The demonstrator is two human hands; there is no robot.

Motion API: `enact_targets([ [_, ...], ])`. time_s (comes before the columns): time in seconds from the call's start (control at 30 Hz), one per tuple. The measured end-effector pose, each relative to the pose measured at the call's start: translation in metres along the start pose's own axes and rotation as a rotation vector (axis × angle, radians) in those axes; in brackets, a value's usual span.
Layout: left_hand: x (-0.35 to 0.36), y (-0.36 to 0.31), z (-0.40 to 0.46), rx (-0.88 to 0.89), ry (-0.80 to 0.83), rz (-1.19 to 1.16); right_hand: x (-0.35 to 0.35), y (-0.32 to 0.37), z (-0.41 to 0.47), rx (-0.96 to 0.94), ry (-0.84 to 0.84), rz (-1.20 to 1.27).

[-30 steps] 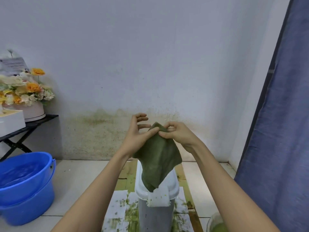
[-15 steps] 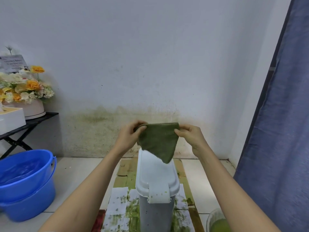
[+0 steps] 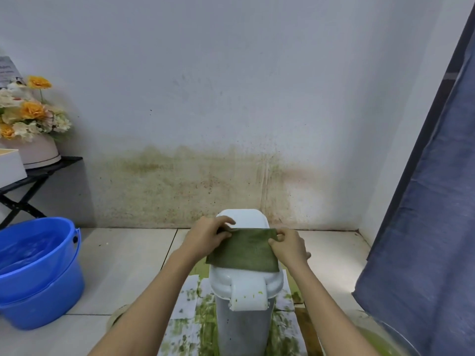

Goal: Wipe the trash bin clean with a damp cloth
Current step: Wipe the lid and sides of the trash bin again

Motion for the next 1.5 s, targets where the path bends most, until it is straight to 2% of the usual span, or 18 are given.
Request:
enact_targets([
  [0.1,0.029,0.005,0.020,0.025,0.062,0.238,0.020,-0.008,0.008,0.000,0.091,-0.063],
  [0.2,0.058,0.003,0.014,0.208,0.299,0.361,0.033,-0.020,0.010,0.013,0.098,0.043],
  [0.27,0.069,0.002,0.000,0.175,0.411,0.365,0.034,-0.027,0.007,0.021,0.047,0.161],
  [0.37,0.072,0.006,-0.028,0.092,0.266,0.370,0.032,-0.038,0.005,0.035,0.009,0.256],
  [0.43,0.069,0.003,-0.054,0.159,0.086,0.424,0.031,-0.042,0.004,0.050,0.004,0.299],
  [0.5,0.070,-0.002,-0.068,0.207,-0.012,0.437,0.031,-0.043,0.004,0.050,0.007,0.347],
  [0.6,0.078,-0.012,-0.058,0.158,0.050,0.373,0.037,-0.039,-0.001,0.034,0.095,0.429],
  [0.73,0.089,-0.018,-0.043,0.298,0.208,0.412,0.046,-0.043,-0.007,0.004,0.243,0.512],
  [0.77,0.087,-0.009,-0.039,0.251,0.220,0.400,0.046,-0.045,-0.008,-0.001,0.276,0.522],
  [0.9,0.075,0.019,-0.016,-0.158,0.164,0.273,0.043,-0.055,-0.007,-0.004,0.393,0.576],
  [1.0,0.088,0.002,-0.019,-0.139,0.093,0.273,0.046,-0.060,-0.006,-0.006,0.392,0.622],
  [1.13,0.105,-0.009,-0.067,0.180,-0.107,0.212,0.051,-0.064,-0.004,-0.006,0.409,0.648],
  [1.2,0.109,-0.003,-0.075,0.233,-0.196,0.124,0.054,-0.062,-0.003,-0.018,0.385,0.615],
  [1.23,0.108,0.000,-0.071,0.207,-0.236,0.107,0.056,-0.061,-0.003,-0.022,0.361,0.609],
  [1.3,0.102,0.003,-0.051,0.026,-0.261,0.016,0.059,-0.060,-0.003,-0.028,0.318,0.627],
  [1.37,0.095,0.008,-0.029,-0.186,-0.217,-0.114,0.062,-0.061,-0.001,-0.036,0.281,0.634],
  [1.4,0.095,0.010,-0.024,-0.223,-0.189,-0.110,0.065,-0.063,0.001,-0.040,0.261,0.622],
  [1.5,0.106,-0.001,-0.042,-0.029,-0.219,0.027,0.072,-0.069,0.005,-0.077,0.214,0.587],
])
Point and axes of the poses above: each hand's wrist, its own z-axis towards the middle knuckle, its own x-axis out of the palm, y = z × x, the point moved 1 cm from there along z, towards the middle knuckle, and after that the axes turned 1 degree about -z, right-handed, at the moved point
